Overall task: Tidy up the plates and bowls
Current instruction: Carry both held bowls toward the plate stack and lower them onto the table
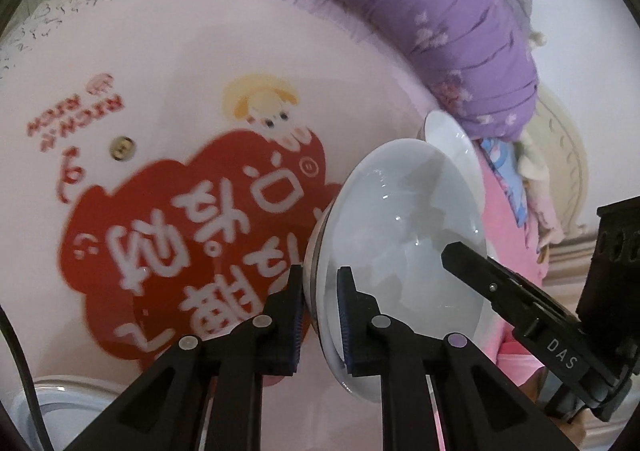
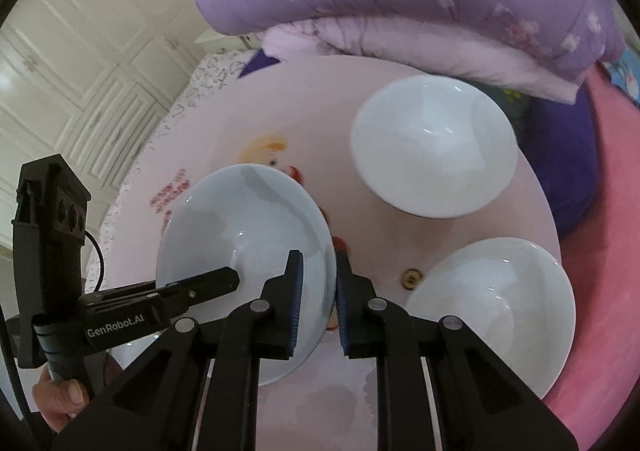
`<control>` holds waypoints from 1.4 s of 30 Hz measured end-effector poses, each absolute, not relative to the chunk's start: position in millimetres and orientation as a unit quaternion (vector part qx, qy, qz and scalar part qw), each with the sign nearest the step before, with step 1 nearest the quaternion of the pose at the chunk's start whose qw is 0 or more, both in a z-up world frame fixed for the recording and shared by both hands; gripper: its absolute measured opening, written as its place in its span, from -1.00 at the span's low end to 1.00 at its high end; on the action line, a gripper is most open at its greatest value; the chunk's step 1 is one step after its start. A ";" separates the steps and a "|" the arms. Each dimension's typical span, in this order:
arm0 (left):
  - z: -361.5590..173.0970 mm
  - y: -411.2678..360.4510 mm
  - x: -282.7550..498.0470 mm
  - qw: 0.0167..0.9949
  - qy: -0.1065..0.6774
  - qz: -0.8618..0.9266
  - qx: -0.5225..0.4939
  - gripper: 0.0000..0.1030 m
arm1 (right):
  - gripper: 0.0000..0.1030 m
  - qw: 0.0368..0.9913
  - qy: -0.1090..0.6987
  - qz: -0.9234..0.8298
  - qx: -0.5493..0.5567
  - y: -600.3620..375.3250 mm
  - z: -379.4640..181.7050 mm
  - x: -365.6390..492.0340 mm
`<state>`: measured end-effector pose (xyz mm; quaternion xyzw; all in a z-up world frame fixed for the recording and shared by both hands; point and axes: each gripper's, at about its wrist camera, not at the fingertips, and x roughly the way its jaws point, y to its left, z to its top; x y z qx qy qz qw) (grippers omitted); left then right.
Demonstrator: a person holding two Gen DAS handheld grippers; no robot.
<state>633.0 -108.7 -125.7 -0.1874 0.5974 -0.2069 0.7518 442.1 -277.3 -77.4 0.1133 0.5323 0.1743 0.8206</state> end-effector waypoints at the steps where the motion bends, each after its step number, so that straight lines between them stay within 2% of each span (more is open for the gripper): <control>1: -119.8 -100.6 631.8 0.755 0.593 -0.206 -0.189 -0.80 | -0.71 0.821 0.530 0.179 0.113 -272.3 -73.1 441.6; 10: -75.0 -11.5 625.8 0.787 0.557 -0.170 -0.204 -0.80 | -0.71 0.820 0.512 0.233 0.105 -197.4 -47.7 449.3; 17: -60.6 55.5 623.0 0.798 0.545 -0.132 -0.219 -0.80 | -0.71 0.813 0.512 0.263 0.087 -132.8 -42.8 462.3; 27: -85.2 97.7 629.1 0.784 0.571 -0.089 -0.225 -0.80 | -0.71 0.781 0.554 0.278 0.076 -77.3 -76.8 486.3; 37: -114.1 82.1 664.4 0.771 0.593 -0.080 -0.216 -0.75 | -0.65 0.760 0.579 0.281 0.090 -70.7 -104.9 496.8; 38: -115.2 79.7 668.4 0.772 0.593 -0.079 -0.214 -0.73 | -0.62 0.761 0.578 0.282 0.091 -71.0 -104.0 496.9; 40: -113.3 78.1 670.5 0.777 0.589 -0.077 -0.209 -0.61 | -0.31 0.764 0.573 0.282 0.094 -74.8 -101.8 497.3; 41: -113.1 77.2 669.7 0.779 0.587 -0.076 -0.206 -0.54 | 0.09 0.767 0.569 0.280 0.098 -79.7 -99.8 496.4; 42: -110.9 76.6 670.1 0.781 0.585 -0.074 -0.204 -0.30 | 0.51 0.770 0.564 0.279 0.101 -82.9 -98.4 496.5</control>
